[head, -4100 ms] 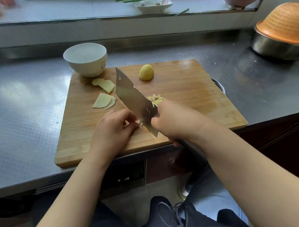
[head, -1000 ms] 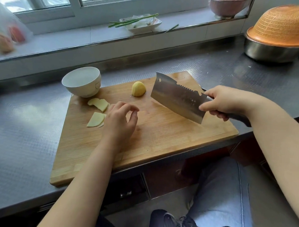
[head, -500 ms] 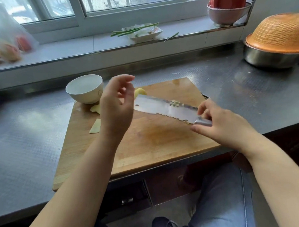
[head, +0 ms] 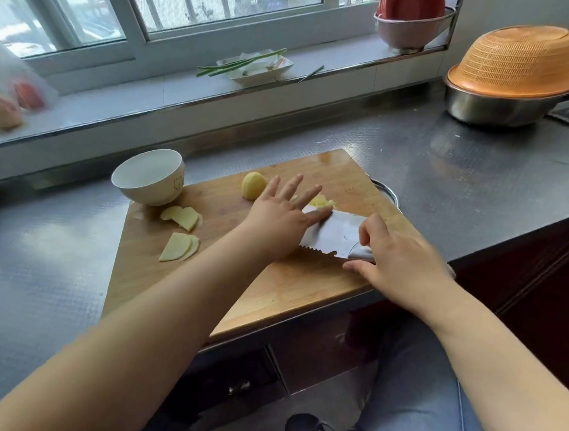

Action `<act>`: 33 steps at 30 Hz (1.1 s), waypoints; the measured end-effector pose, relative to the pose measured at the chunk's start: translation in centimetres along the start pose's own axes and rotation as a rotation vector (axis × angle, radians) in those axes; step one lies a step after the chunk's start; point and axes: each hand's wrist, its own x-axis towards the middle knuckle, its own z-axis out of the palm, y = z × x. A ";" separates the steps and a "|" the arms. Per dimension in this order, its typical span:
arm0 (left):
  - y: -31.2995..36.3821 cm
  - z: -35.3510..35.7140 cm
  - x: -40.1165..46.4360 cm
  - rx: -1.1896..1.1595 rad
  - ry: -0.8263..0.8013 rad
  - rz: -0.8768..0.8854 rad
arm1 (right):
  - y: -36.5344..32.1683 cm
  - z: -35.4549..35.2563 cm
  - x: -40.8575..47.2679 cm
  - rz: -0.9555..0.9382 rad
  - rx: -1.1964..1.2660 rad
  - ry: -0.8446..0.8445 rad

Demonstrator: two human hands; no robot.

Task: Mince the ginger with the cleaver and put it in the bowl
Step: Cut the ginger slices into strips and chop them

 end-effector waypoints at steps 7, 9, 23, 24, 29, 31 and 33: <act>-0.3 -0.1 2.0 0.097 -0.120 0.004 | 1.4 -0.2 -0.9 0.028 -0.022 0.041; -0.2 -0.1 2.2 0.136 -0.124 0.010 | 1.9 -0.3 -1.1 0.038 -0.017 0.049; -2.8 0.6 3.1 0.181 -0.040 0.039 | 4.1 -1.9 -2.0 0.110 -0.027 0.103; -3.1 0.6 3.1 0.150 -0.015 0.034 | 4.4 -2.0 -2.1 0.117 -0.015 0.111; -4.1 1.3 2.8 -0.048 0.055 0.008 | 5.7 -2.7 -2.6 0.151 0.048 0.155; -4.2 1.7 2.9 -0.149 0.117 -0.009 | 6.1 -2.9 -2.7 0.177 0.084 0.179; -3.9 1.9 3.0 -0.237 0.185 -0.018 | 6.1 -2.8 -2.7 0.205 0.128 0.192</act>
